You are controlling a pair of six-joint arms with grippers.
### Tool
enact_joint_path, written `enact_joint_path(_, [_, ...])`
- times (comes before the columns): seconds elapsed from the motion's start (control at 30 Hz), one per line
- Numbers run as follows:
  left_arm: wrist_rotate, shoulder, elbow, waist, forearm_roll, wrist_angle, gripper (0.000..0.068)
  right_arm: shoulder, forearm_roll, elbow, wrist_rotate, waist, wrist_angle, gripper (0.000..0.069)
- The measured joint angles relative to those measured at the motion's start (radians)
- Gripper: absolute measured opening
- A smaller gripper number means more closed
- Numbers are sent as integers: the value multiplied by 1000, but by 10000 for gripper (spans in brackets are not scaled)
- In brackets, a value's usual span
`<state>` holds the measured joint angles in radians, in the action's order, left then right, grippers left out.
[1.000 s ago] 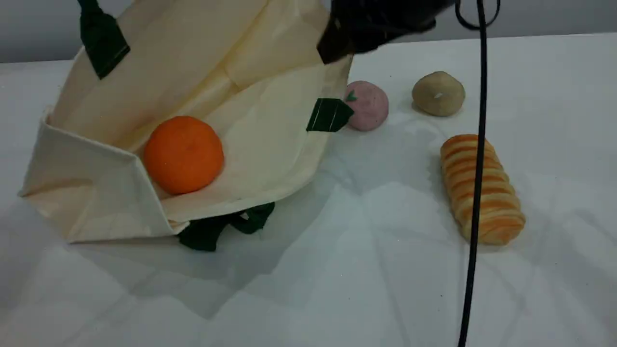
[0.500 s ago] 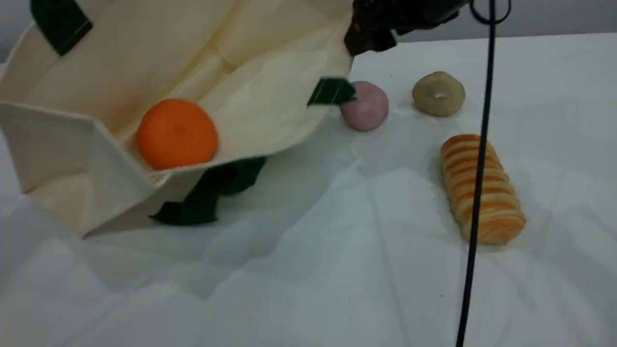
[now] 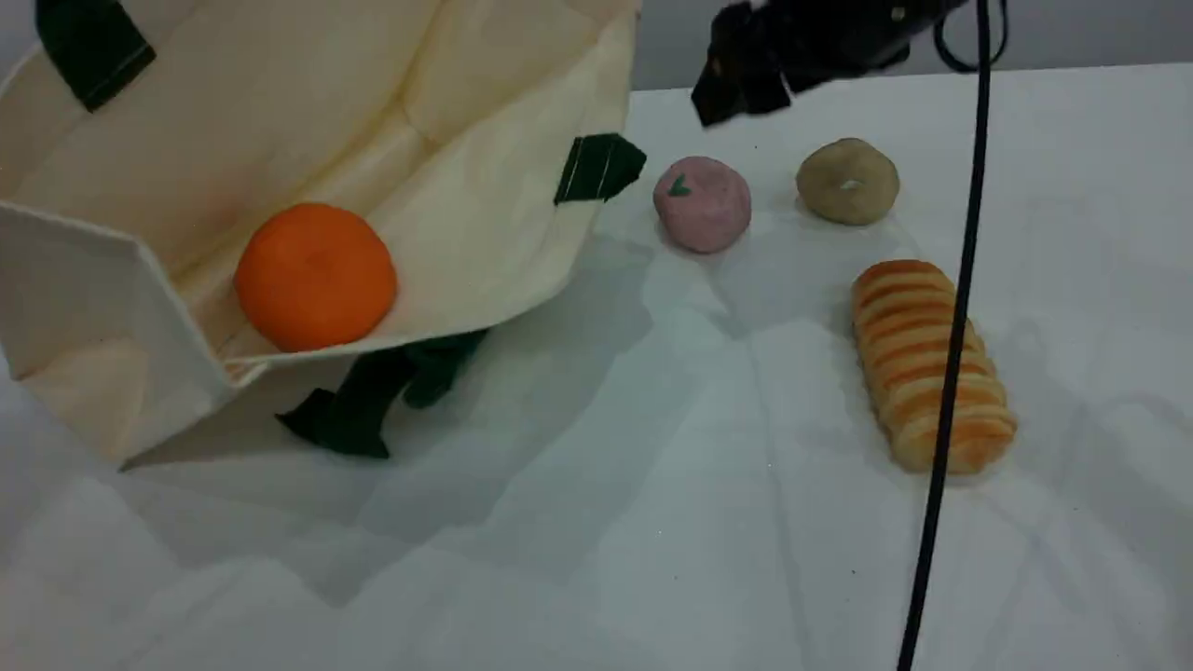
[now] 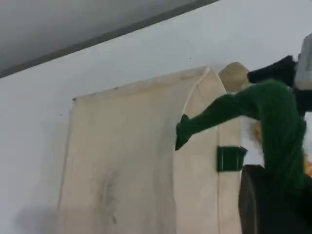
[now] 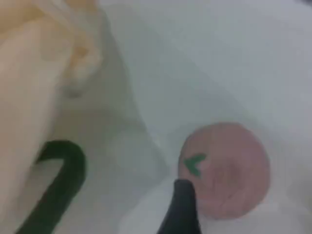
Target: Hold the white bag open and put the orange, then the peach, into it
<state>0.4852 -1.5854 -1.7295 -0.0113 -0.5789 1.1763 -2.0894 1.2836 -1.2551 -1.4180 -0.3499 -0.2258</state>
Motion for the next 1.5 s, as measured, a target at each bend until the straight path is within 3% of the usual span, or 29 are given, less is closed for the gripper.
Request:
enact_joint_path(0.23, [0, 0, 0, 0, -1, 0, 83, -68, 10, -54, -1, -11, -69, 568])
enact_joint_path(0.6, [0, 0, 0, 0, -36, 1, 83, -85, 101, -96, -117, -40, -63, 568])
enact_joint_path(1.0, [1, 0, 0, -1, -53, 9, 83, -158, 112, -121, -125, -40, -72, 568])
enact_joint_path(1.5, [1, 0, 1, -1, -53, 10, 83, -232, 157, -178, -153, -40, -63, 519])
